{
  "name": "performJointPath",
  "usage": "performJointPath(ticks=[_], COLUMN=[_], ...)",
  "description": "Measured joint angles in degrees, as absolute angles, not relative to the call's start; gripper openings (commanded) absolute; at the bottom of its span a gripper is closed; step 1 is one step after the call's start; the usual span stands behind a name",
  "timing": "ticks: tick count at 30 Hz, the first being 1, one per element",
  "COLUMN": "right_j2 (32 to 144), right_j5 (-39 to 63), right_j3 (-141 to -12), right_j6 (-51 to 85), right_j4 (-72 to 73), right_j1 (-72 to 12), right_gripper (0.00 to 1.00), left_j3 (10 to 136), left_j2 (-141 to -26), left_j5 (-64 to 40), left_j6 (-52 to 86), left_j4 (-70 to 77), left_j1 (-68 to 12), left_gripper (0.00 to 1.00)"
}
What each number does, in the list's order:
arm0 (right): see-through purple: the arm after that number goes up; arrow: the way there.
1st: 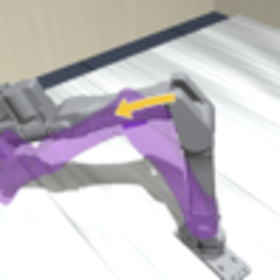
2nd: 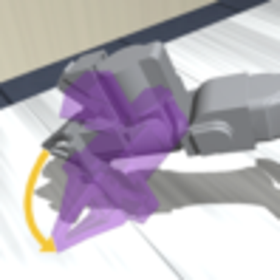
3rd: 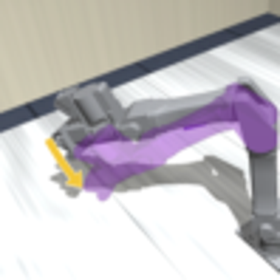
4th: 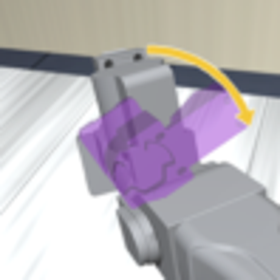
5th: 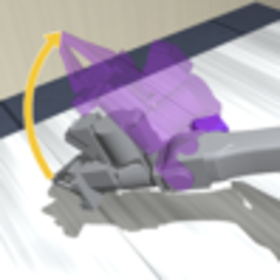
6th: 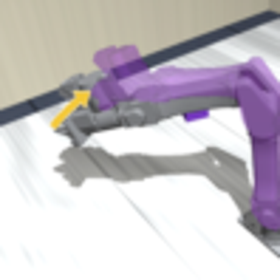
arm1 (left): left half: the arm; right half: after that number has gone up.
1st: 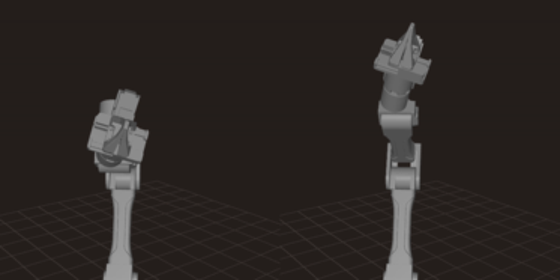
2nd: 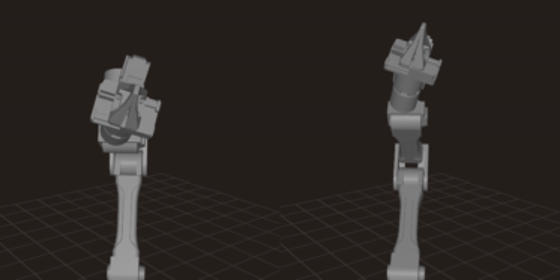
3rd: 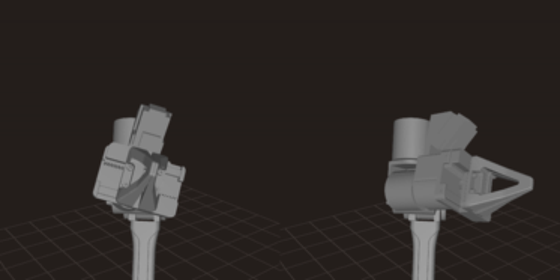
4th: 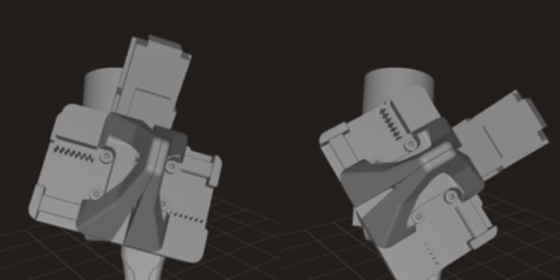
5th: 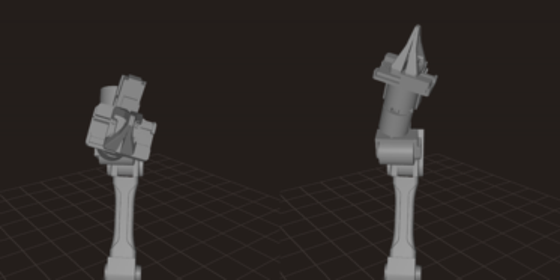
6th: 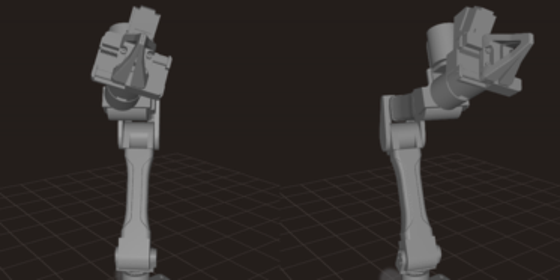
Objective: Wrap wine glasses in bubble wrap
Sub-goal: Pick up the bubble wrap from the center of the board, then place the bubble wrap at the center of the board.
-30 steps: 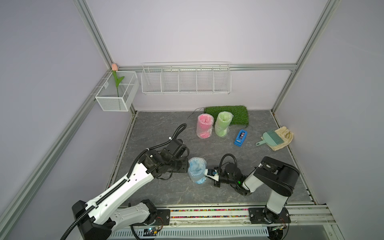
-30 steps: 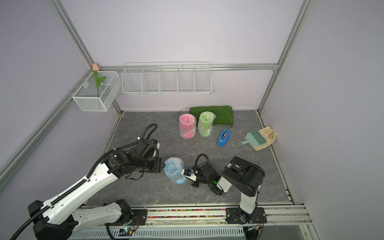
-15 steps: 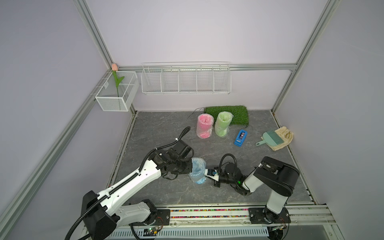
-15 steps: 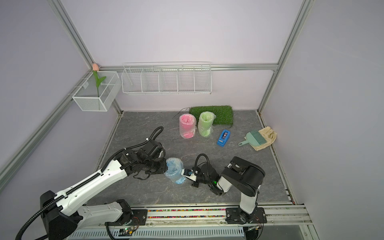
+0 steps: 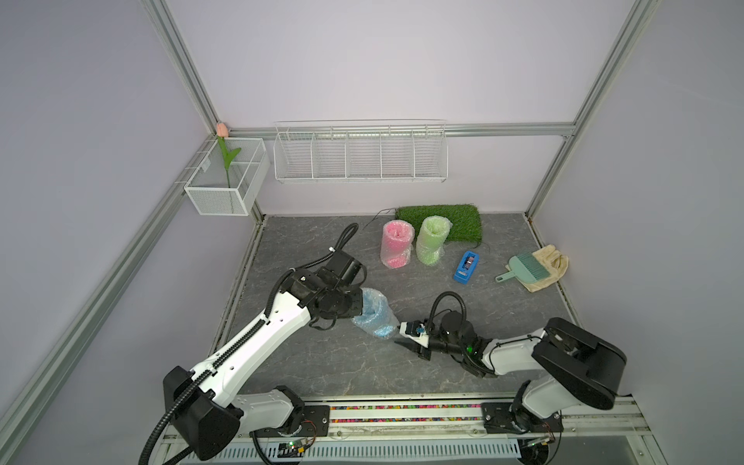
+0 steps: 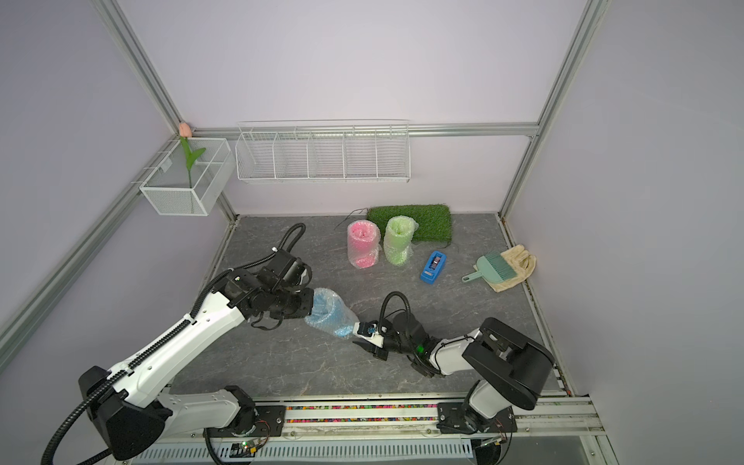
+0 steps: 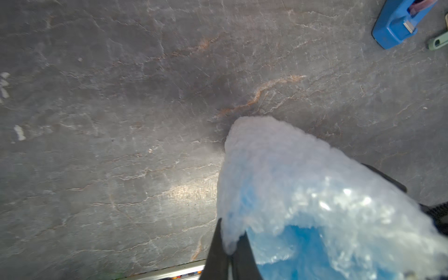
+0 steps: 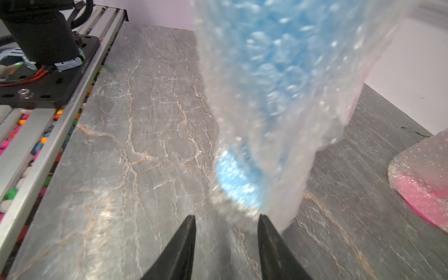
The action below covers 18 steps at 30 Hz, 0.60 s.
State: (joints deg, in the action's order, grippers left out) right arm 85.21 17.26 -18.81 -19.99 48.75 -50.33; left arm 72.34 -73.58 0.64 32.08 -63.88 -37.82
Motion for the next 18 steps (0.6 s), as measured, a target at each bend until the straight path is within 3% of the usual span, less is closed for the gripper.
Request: performJointPath(ticks=[10,18], right_j2=[69.36,64.14], right_j5=[16.36,14.96], right_j3=[-24.8,-28.84], right_j6=[-19.7,-18.83], right_j4=[24.4,10.57], right_j1=[-50.35,-50.74], right_gripper=[0.44,0.43], left_j3=[94.17,117.25], left_j2=[-89.27,-106.08], left_j5=[4.91,5.04], left_j6=[18.37,10.22], left_j4=[-69.67,-74.74], left_j1=[-27.88,-21.74], left_gripper=[0.02,0.01])
